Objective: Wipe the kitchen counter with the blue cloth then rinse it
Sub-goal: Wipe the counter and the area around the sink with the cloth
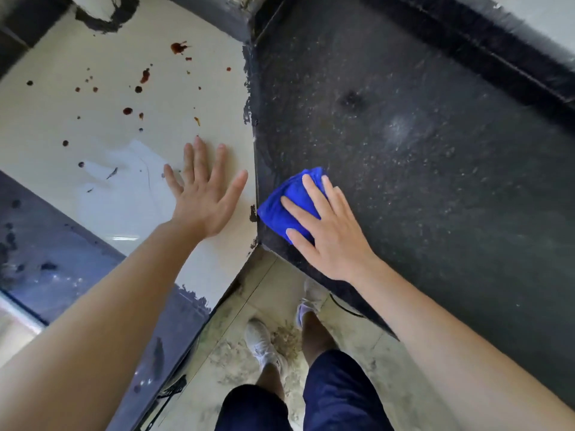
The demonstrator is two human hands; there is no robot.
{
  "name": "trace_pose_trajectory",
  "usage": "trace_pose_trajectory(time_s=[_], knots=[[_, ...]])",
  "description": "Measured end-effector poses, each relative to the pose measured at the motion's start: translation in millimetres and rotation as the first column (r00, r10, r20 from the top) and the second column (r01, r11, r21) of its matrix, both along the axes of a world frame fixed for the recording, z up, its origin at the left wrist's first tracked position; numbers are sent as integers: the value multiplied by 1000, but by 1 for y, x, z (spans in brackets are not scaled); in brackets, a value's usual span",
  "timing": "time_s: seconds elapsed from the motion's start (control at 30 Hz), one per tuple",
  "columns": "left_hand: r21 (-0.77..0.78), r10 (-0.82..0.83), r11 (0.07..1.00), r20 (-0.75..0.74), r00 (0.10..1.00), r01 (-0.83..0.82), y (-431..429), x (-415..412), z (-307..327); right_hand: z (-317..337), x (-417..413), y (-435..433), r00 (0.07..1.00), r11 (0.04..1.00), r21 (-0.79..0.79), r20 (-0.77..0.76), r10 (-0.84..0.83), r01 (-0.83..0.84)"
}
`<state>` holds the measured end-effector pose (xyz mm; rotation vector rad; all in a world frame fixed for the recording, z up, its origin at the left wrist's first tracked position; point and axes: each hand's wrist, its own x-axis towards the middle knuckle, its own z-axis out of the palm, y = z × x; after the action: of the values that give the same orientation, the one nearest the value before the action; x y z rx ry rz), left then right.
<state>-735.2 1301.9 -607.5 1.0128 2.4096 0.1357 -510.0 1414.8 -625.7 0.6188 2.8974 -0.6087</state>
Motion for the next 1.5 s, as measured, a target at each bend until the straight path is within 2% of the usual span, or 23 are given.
trace_pose_trajectory(time_s=[0.07,0.13,0.23,0.33,0.47,0.6,0.67,0.73,0.83,0.97,1.13,1.2,1.3,1.4,1.5], knots=[[65,-23,998,-62,998,28,-22,19,4,2,-22,24,1000,999,34,25,-18,18],[84,-44,995,-92,995,51,-49,44,9,5,-66,57,990,992,46,67,-123,120],[18,-121,992,-96,988,123,-90,75,9,10,-136,86,959,968,36,130,-251,249],[-41,-156,987,-65,986,153,-123,90,3,6,-153,60,937,945,28,127,-326,325],[-77,-153,986,-53,987,149,-137,92,-3,2,-80,-13,981,983,36,66,-185,183],[-48,-107,993,-16,994,107,-136,94,-4,1,32,-62,992,997,58,107,-64,58],[-46,-114,992,-9,993,114,-136,94,-3,2,84,-59,989,995,78,130,-67,58],[-46,-125,991,-5,992,124,-134,94,-2,5,117,-51,979,989,72,149,-136,127],[-35,-137,990,-16,990,137,-132,95,-2,5,117,-53,949,962,78,160,-271,261],[-41,-148,988,-18,989,147,-136,95,-6,1,45,-66,868,879,103,143,-475,465],[-64,-130,990,-8,991,129,-135,93,-5,-1,-49,-86,850,856,65,96,-518,514],[-72,-131,989,-2,991,131,-134,93,-6,-2,-38,-86,885,890,84,97,-456,449],[-64,-142,988,7,990,142,-136,93,-6,-1,21,-87,927,924,138,67,-369,358],[-38,-145,989,17,989,146,-136,93,-4,0,84,-95,871,876,111,102,-481,470],[-49,-168,985,-9,986,167,-134,96,-5,0,104,-101,798,813,101,155,-582,573]])
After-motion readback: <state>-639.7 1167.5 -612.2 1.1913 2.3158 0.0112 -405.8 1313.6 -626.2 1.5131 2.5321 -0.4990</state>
